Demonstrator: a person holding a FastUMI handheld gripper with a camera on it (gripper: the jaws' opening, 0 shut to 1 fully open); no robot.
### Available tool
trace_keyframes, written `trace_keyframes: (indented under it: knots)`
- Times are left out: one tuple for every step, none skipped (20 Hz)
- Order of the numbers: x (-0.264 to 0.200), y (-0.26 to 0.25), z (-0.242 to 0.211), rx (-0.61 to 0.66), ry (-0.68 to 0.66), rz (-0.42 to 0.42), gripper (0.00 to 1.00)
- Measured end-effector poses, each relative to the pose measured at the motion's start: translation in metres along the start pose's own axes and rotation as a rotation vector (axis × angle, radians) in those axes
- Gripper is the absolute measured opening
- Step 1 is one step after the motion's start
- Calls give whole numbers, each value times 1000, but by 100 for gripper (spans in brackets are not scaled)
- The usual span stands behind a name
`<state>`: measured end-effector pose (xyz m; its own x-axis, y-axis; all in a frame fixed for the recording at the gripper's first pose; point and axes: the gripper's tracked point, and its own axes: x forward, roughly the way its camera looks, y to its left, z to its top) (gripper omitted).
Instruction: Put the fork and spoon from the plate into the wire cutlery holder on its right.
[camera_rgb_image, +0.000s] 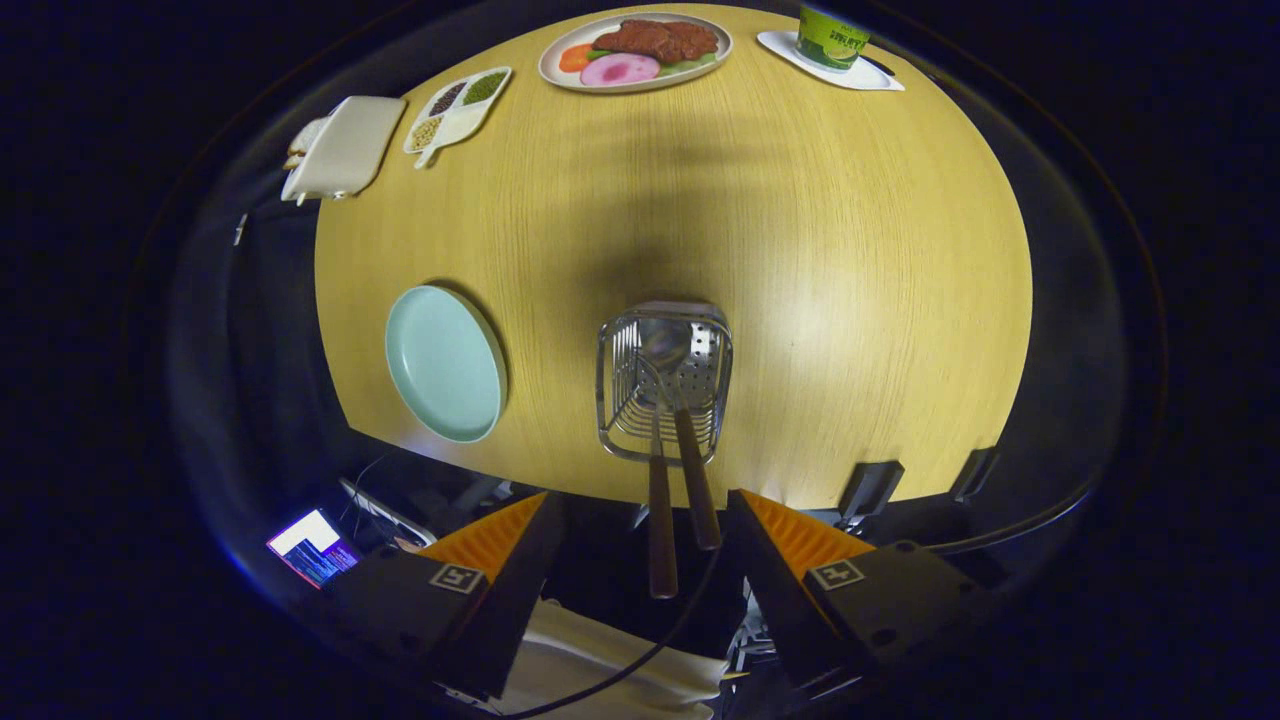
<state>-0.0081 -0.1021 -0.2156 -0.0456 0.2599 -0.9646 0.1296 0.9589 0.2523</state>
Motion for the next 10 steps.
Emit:
trace_keyframes:
  knots:
    - [-5,3,3,2,-32,15,99]
    - [-12,6,5,5,-65,29,99]
    - [-18,8,7,3,-106,40,99]
    - [-24,10,10,-3,-151,53,99]
    - [-32,12,12,-7,-197,66,99]
    - [-41,12,8,-7,-246,78,99]
    - [-50,14,9,-6,-300,94,99]
    - [-60,18,15,8,-376,115,99]
    - [-69,21,16,22,-435,133,99]
    - [-78,21,17,29,-484,144,99]
